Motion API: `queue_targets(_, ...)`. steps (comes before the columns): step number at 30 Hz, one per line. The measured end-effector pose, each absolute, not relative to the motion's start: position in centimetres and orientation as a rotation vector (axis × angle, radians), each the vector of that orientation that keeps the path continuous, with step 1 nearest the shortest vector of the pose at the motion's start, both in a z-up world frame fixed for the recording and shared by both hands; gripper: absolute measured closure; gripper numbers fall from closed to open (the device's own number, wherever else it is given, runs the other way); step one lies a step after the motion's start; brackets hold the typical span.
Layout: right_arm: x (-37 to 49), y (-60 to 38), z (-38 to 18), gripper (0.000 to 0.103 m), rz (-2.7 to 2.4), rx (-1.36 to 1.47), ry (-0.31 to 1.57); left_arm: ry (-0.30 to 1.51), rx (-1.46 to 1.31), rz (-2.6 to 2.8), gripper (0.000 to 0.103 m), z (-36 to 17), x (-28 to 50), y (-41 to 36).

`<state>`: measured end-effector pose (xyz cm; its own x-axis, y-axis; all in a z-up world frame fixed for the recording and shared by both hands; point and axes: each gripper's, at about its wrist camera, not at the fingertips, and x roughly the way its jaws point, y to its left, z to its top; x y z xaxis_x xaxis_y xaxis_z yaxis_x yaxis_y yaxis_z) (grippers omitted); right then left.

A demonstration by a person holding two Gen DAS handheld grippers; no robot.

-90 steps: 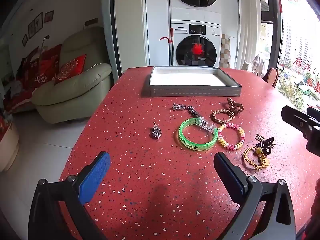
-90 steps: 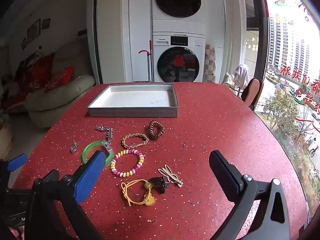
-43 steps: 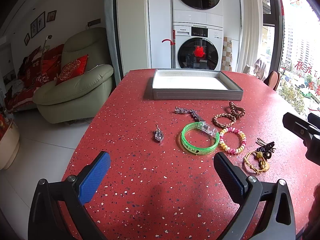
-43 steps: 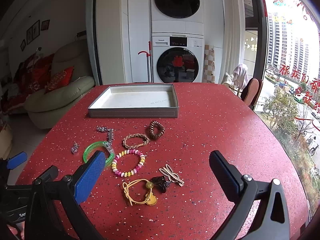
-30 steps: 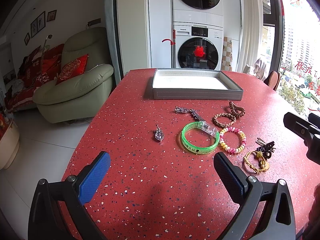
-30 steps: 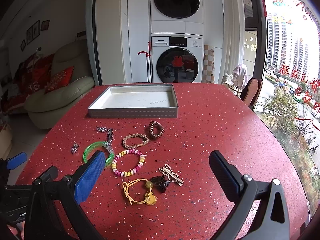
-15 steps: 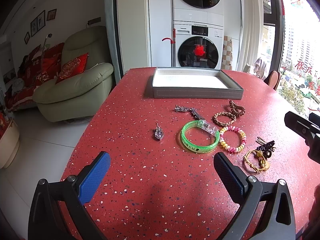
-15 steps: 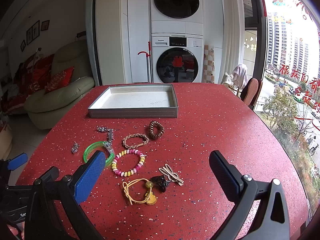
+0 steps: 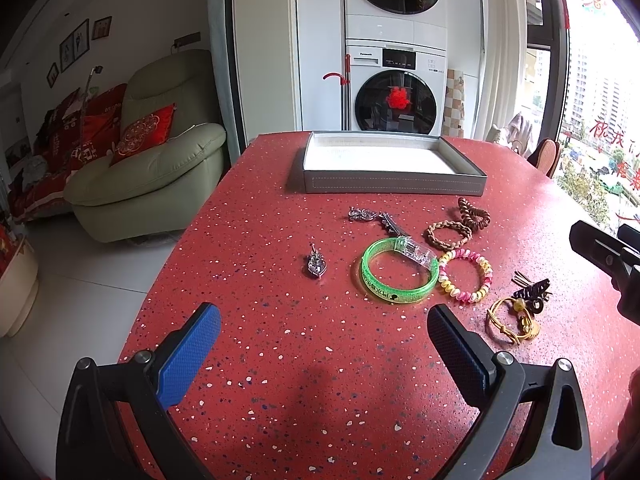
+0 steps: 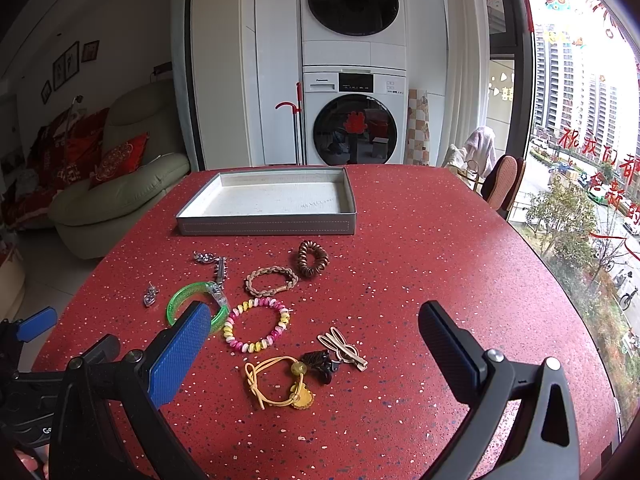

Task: Organize jewelry

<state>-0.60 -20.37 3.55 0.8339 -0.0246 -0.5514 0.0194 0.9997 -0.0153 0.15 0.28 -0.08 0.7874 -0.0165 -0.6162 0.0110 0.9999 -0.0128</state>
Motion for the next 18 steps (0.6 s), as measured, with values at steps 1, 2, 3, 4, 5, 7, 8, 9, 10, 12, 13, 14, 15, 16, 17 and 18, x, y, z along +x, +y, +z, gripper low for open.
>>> queue_targets(1, -0.6, -20.4, 3.5, 0.0, -0.023, -0.007, 0.586, 0.663, -0.009, -0.015, 0.0, -0.1, 0.2, 0.3)
queue_targets(2, -0.6, -20.4, 3.5, 0.0, -0.023, -0.006, 0.586, 0.666, -0.011, -0.015, 0.0, -0.2, 0.2, 0.2)
queue_targets(3, -0.6, -20.4, 3.4, 0.0, -0.024, -0.006, 0.588, 0.674, -0.021, -0.019, 0.0, -0.2, 0.2, 0.2)
queue_targets(4, -0.6, -20.4, 3.4, 0.0, -0.024, -0.005, 0.59, 0.677, -0.025, -0.022, 0.0, -0.2, 0.3, 0.2)
queue_targets(5, -0.5, -20.5, 3.4, 0.0, -0.023, -0.003, 0.592, 0.68, -0.022, -0.021, 0.0, -0.3, 0.3, 0.2)
queue_targets(7, -0.6, -20.6, 3.4, 0.0, -0.024, -0.001, 0.594, 0.692, -0.063, -0.034, 0.0, -0.3, 0.5, 0.3)
queue_targets(8, -0.6, -20.7, 3.4, 0.0, -0.023, 0.001, 0.595, 0.695, -0.064, -0.034, 0.0, -0.3, 0.6, 0.3)
queue_targets(9, -0.6, -20.7, 3.3, 0.0, -0.023, 0.002, 0.597, 0.699, -0.068, -0.036, 0.0, -0.3, 0.7, 0.3)
queue_targets(10, -0.6, -20.8, 3.3, 0.0, -0.022, 0.003, 0.599, 0.705, -0.067, -0.038, 0.0, -0.4, 0.8, 0.2)
queue_targets(12, -0.4, -21.1, 3.3, 0.0, -0.02, 0.007, 0.608, 0.712, -0.057, -0.045, 0.0, -0.5, 1.2, 0.4)
queue_targets(13, -0.2, -21.2, 3.3, 0.0, -0.02, 0.011, 0.615, 0.721, -0.058, -0.051, 0.0, -0.6, 1.4, 0.4)
queue_targets(14, 0.0, -21.6, 3.2, 0.0, -0.024, 0.015, 0.627, 0.735, -0.062, -0.059, 0.0, -0.7, 1.8, 0.4)
queue_targets(15, 0.1, -21.8, 3.1, 0.0, -0.028, 0.018, 0.635, 0.754, -0.074, -0.07, 0.0, -0.8, 2.2, 0.5)
queue_targets(16, 0.3, -22.1, 2.9, 0.0, -0.034, 0.024, 0.648, 0.767, -0.079, -0.079, 0.0, -0.9, 2.6, 0.5)
queue_targets(17, 0.5, -22.5, 2.8, 0.0, -0.037, 0.028, 0.659, 0.785, -0.091, -0.089, 0.0, -1.0, 3.1, 0.6)
queue_targets(18, 0.6, -22.8, 2.7, 0.0, -0.041, 0.029, 0.67, 0.792, -0.098, -0.097, 0.0, -1.1, 3.6, 0.7)
